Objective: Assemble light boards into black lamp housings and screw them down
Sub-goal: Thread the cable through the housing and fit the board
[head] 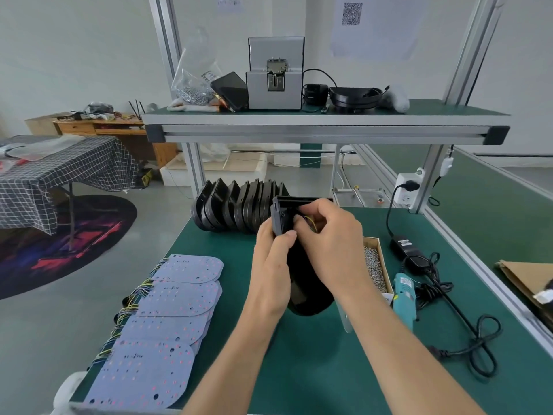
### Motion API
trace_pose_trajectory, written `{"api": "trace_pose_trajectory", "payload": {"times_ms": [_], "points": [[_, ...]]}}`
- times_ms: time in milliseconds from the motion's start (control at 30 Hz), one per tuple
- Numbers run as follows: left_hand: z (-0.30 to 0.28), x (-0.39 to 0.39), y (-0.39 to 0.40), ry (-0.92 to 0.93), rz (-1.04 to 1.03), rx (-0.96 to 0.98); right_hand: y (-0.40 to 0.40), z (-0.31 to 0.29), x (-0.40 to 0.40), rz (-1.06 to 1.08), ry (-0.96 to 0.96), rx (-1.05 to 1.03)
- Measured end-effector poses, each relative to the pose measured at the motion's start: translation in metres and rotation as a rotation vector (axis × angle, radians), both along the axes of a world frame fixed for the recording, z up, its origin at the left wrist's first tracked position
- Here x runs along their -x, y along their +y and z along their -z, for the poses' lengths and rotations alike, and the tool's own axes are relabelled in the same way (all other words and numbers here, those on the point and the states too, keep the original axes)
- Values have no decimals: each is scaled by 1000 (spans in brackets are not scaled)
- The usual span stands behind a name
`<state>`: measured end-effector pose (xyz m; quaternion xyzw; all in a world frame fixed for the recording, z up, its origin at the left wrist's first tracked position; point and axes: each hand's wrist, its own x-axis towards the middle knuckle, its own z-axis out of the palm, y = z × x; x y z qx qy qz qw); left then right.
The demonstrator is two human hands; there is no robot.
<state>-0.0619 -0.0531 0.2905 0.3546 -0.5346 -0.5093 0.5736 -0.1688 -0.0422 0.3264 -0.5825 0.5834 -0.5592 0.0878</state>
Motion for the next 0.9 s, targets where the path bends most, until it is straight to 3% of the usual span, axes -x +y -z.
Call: {"api": "trace_pose_trajectory", "payload": {"times_ms": [500,700,900], "points": [[4,3,1,-156,32,159,2,-7,4,99,432,-116],[5,-1,5,47,88,63,6,-17,16,-105,278,-132],[-2,-1,9,-79,63,77,7,-19,19,-72,146,-40]]}}
